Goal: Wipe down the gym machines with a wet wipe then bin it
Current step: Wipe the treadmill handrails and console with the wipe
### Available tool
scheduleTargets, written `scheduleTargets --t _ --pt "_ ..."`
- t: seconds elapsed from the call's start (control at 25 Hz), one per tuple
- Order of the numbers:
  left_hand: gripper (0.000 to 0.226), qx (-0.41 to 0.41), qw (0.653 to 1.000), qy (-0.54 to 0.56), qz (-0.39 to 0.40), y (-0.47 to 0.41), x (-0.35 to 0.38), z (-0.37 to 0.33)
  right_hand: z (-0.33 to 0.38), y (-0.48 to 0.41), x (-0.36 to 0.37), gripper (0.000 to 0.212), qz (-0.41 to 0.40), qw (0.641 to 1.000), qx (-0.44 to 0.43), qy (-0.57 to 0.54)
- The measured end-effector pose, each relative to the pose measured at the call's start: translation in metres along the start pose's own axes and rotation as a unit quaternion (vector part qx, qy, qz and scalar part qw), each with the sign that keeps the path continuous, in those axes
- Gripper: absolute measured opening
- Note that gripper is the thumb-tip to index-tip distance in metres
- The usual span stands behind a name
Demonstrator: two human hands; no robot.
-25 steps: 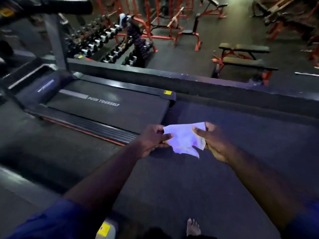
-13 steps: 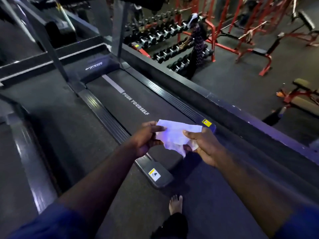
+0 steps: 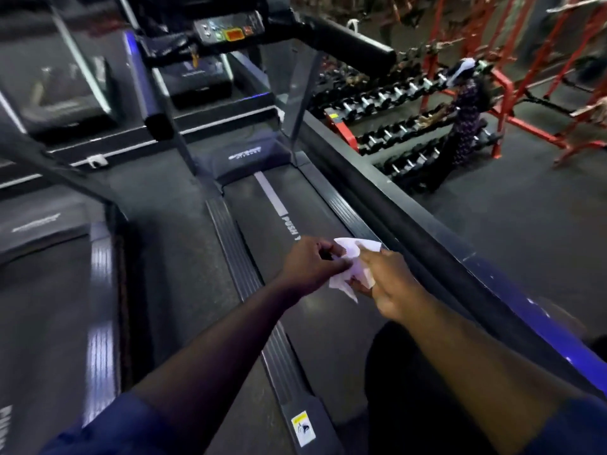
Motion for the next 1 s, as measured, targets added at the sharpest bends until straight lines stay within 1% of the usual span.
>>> scheduleTargets --t 0.04,0.08,0.12,0.16,0.2,0.24,0.28,0.36,0.4,0.48,0.56,0.64,0.76,0.88,1.0 --pt "0.013 0.025 0.997 -0.073 -0.002 -0.015 -0.011 -0.006 0.015 -0.016 0.022 0.037 0.075 0.997 0.023 -0.018" --pt "0.014 0.045 0.991 -0.126 0.008 -0.033 -0.018 -0.01 0.03 -0.039 0.036 0.042 0.117 0.993 0.023 0.0" --pt "0.018 0.046 0.987 -0.153 0.021 -0.055 -0.024 -0.006 0.043 -0.067 0.047 0.04 0.13 0.991 0.019 0.02" --pt "0.022 0.031 0.987 -0.156 0.03 -0.077 -0.031 0.001 0.054 -0.092 0.05 0.035 0.121 0.992 0.014 0.031" --pt "0.023 0.014 0.99 -0.141 0.02 -0.104 -0.041 0.012 0.064 -0.124 0.051 0.032 0.104 0.994 0.007 0.032" --pt "0.023 0.0 0.994 -0.113 -0.009 -0.136 -0.054 0.023 0.074 -0.16 0.051 0.029 0.091 0.995 0.005 0.03" --pt "0.024 -0.011 0.996 -0.071 -0.057 -0.171 -0.073 0.03 0.086 -0.195 0.049 0.025 0.086 0.996 0.014 0.024" --pt "0.023 -0.045 0.988 0.005 -0.147 -0.251 -0.114 0.032 0.131 -0.259 0.051 0.015 0.096 0.995 0.038 0.009" --pt "0.02 -0.058 0.984 0.004 -0.166 -0.281 -0.131 0.022 0.156 -0.278 0.053 0.017 0.104 0.993 0.051 -0.002" --pt "0.016 -0.086 0.981 -0.048 -0.164 -0.34 -0.163 -0.005 0.219 -0.311 0.069 0.017 0.105 0.991 0.075 -0.024" --pt "0.019 -0.105 0.979 -0.074 -0.159 -0.382 -0.189 -0.023 0.276 -0.339 0.085 0.017 0.096 0.992 0.082 -0.02" --pt "0.024 -0.115 0.978 -0.072 -0.157 -0.406 -0.214 -0.041 0.331 -0.351 0.107 0.018 0.087 0.993 0.075 -0.006" --pt "0.023 -0.119 0.976 -0.062 -0.17 -0.428 -0.281 -0.076 0.407 -0.353 0.153 0.009 0.086 0.994 0.073 0.005" --pt "0.017 -0.103 0.973 -0.042 -0.204 -0.458 -0.35 -0.093 0.455 -0.367 0.204 0.013 0.118 0.99 0.076 0.03" --pt "0.014 -0.092 0.967 -0.026 -0.237 -0.503 -0.406 -0.082 0.488 -0.407 0.253 0.019 0.14 0.987 0.068 0.046"
Point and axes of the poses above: each hand's wrist, its own y-axis away from the middle knuckle, its own x-axis out of the palm, z = x × y, the point moved 10 cm from there along -y, towards the middle knuckle, and after that the axes turned 4 degrees about x, right-handed, at the moved point
